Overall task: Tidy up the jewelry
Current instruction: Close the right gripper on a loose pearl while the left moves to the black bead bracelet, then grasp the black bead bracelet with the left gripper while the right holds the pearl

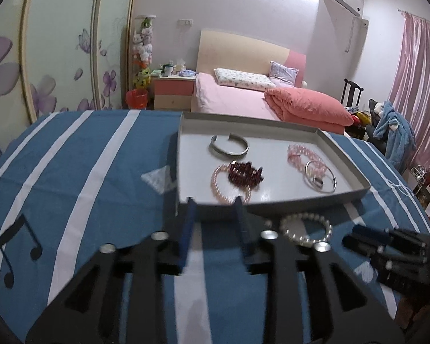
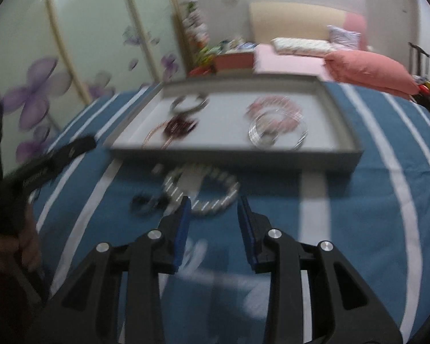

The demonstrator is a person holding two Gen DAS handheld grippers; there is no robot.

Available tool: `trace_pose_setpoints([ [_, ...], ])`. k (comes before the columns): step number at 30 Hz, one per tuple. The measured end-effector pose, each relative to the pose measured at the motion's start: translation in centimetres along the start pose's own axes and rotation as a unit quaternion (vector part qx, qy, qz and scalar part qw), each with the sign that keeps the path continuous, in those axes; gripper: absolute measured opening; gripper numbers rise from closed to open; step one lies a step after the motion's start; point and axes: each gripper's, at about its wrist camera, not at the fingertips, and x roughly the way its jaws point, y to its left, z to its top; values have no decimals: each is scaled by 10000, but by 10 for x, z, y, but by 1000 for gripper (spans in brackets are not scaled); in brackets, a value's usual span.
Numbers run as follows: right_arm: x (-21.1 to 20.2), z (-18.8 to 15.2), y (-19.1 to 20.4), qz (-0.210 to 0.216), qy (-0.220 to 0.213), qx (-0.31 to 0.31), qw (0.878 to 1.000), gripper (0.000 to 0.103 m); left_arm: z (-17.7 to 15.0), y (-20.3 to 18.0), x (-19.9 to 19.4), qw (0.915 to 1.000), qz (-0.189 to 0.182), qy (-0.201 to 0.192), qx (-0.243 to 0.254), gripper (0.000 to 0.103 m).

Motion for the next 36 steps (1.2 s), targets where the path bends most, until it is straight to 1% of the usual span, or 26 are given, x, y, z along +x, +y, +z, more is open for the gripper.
trace_pose_setpoints([
  [3,4,-12,18,79,153,-257,9995,34,-5,2,-4,10000,59,-6,18,33],
  [7,9,-17,31,23,285,-538,9981,33,-8,10,-8,9999,124,-21,-56,33],
  [10,11,-18,38,-70,307,-688,9971,33,-11,9,-10,9998,161,-26,-84,34],
  [11,12,-19,40,-124,332,-750,9966,27,-12,9,-11,9998,160,-22,-83,34],
  [14,16,-22,40,-256,408,-833,9954,15,-13,6,-11,9999,124,8,-54,34],
  [17,15,-22,33,-345,393,-773,9956,15,-15,-2,-8,10000,20,77,39,35],
  [19,14,-21,23,-483,376,-622,9962,14,-16,-9,-7,9998,-94,146,110,39],
  [21,12,-18,7,-651,348,-379,9966,14,-18,-18,-3,9990,-264,265,242,47],
  [24,9,-12,-26,-877,327,158,9955,14,-23,-37,3,9957,-504,484,603,49],
  [26,8,-12,-36,-929,320,282,9948,14,-27,-54,12,9906,-635,699,989,50],
  [31,6,-12,-43,-963,286,283,9945,14,-36,-79,32,9799,-672,1036,1570,50],
  [36,8,-11,-43,-936,259,284,9949,14,-40,-91,48,9752,-561,1247,1741,48],
])
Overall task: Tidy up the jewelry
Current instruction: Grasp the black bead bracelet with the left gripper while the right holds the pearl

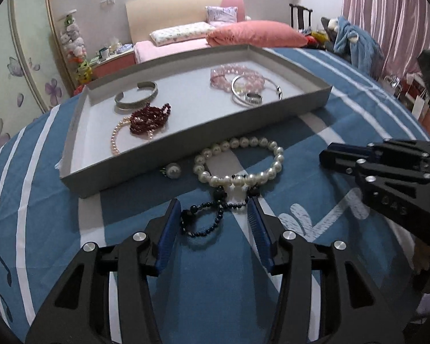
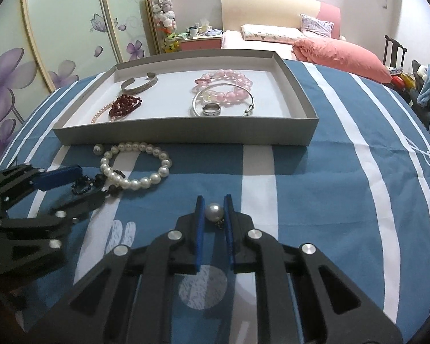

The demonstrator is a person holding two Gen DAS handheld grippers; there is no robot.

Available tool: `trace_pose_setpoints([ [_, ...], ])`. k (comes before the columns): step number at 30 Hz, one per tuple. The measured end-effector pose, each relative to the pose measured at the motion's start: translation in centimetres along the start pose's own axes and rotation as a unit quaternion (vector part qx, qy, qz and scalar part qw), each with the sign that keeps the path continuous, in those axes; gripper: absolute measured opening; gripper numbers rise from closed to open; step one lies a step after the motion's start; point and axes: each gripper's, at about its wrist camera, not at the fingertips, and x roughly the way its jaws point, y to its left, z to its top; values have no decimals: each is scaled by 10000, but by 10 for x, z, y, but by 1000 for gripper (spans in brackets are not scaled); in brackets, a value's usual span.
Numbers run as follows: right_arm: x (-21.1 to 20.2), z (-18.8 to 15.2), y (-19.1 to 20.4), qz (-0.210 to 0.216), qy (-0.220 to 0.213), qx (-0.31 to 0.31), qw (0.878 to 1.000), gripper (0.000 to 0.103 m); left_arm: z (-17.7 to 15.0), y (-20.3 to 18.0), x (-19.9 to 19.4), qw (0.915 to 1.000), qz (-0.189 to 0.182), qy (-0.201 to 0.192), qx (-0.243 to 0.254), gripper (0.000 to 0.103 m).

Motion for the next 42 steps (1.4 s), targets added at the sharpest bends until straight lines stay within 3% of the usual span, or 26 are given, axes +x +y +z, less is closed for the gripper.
trace_pose_setpoints([
  [1,0,0,-2,16,-2,13,10000,14,0,1,-1,10000,2,-16,-20,45],
  [3,-1,-1,2,17,-7,14,10000,14,1,2,-1,10000,34,-10,-56,22],
  [5,-1,-1,3,20,-7,16,10000,14,-1,6,-3,9999,93,5,-86,12],
  [17,-1,-2,3,49,-11,57,10000,14,-27,58,-24,9966,447,41,-696,12],
  [42,-2,-4,3,47,-7,65,10000,15,-27,57,-24,9957,478,-2,-793,12],
])
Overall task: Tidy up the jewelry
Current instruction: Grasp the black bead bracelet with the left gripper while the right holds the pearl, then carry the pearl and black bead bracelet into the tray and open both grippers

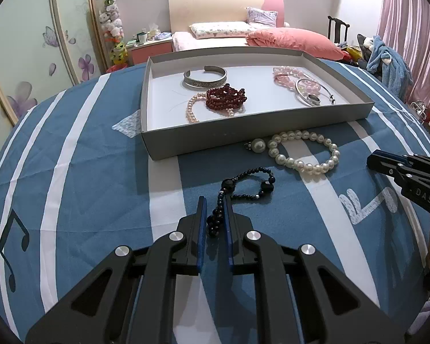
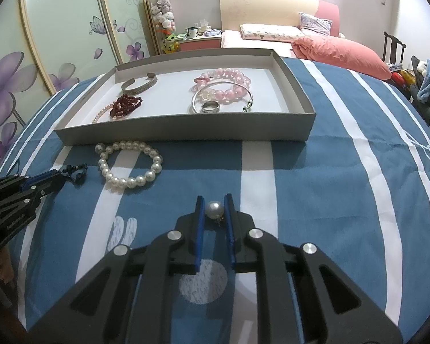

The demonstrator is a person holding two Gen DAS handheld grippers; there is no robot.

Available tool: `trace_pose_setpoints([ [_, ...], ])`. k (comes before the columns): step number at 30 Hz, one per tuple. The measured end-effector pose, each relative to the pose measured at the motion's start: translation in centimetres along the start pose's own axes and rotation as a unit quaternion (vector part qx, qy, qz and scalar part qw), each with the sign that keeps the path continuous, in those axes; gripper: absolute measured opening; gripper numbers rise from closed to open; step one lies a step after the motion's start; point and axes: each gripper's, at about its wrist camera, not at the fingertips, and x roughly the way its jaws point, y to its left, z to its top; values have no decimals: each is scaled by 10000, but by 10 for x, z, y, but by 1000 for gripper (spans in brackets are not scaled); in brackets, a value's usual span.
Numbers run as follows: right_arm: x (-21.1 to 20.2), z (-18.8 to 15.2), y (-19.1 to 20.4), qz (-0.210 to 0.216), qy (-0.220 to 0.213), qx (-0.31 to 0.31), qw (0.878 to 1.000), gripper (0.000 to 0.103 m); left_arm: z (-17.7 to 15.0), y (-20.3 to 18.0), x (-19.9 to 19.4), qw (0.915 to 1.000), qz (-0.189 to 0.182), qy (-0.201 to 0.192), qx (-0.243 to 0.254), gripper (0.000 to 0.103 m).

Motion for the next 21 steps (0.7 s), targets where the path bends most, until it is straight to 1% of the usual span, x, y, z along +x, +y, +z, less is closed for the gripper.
trace_pose_setpoints([
  [4,0,-2,1,0,-2,5,10000,16,0,0,0,10000,0,-1,3,13],
  [7,-1,-4,1,49,-1,7,10000,21,0,0,0,10000,-13,-3,2,14],
  [9,-1,-5,2,24,-7,-25,10000,21,0,-1,-1,10000,-11,-10,8,14],
  [10,-1,-5,3,9,-6,-36,10000,21,0,-1,-1,10000,-12,-9,6,14],
  [13,-2,-6,1,-62,-6,-7,10000,14,0,-1,-1,10000,-26,-5,-8,14],
  [15,-3,-6,-1,2,-8,39,10000,14,1,-2,-1,10000,-30,0,-11,14],
  [21,-3,-6,-2,-7,-8,37,10000,14,0,-1,-1,10000,2,-13,-6,13],
])
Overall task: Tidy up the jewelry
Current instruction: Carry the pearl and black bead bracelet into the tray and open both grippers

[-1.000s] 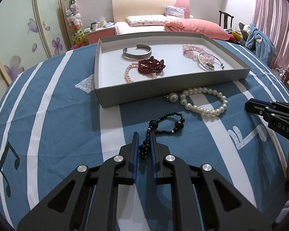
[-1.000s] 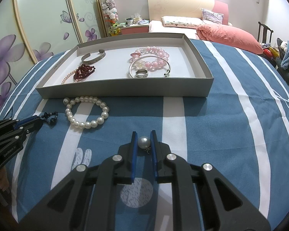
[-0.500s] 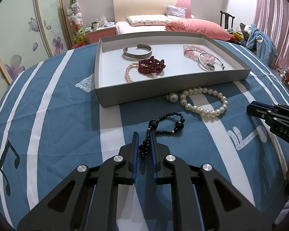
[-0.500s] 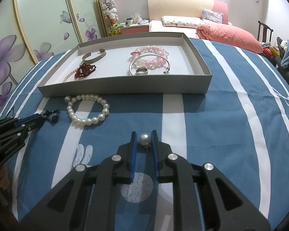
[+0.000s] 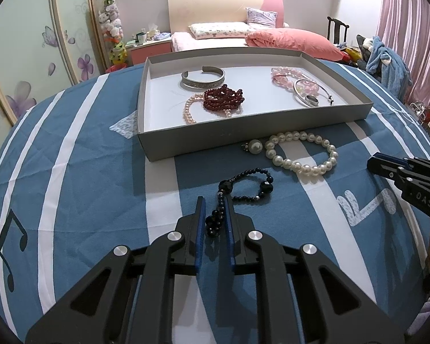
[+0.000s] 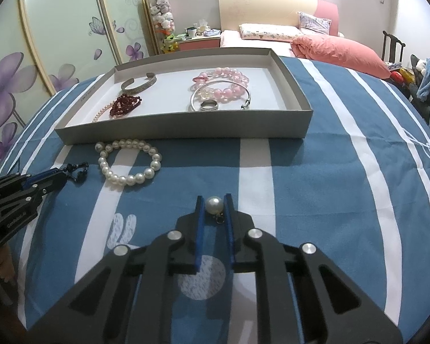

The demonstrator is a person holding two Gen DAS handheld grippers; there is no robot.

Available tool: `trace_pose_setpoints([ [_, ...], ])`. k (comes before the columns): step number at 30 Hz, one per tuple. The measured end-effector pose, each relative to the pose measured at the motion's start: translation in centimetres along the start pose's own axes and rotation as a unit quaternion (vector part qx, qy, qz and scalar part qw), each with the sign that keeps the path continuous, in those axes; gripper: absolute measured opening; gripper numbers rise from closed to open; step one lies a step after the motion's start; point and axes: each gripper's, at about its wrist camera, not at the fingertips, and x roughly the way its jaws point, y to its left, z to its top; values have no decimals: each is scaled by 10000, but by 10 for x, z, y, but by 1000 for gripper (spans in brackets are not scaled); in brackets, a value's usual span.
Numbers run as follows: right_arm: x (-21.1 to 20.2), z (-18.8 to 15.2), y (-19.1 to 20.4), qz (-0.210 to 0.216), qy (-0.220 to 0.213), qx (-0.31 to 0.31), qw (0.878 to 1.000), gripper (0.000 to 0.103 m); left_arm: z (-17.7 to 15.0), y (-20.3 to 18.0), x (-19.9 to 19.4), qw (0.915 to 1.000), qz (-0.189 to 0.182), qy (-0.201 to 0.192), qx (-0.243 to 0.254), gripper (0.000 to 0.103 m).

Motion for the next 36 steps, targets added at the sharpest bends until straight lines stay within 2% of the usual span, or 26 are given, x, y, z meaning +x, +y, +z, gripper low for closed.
trace_pose_setpoints([
  [8,-3,-1,-5,115,-79,234,9996,14,-5,11,-8,9992,-145,-53,-377,11],
  [18,-29,2,4,248,-657,272,9972,13,-6,7,-37,9946,-432,-644,-690,11],
  [28,-60,9,23,345,-1485,156,9882,13,-2,-13,-68,9862,-379,-1477,-642,11],
  [36,-90,17,39,164,-2292,-58,9732,14,6,-22,-85,9779,-108,-2012,-561,11],
])
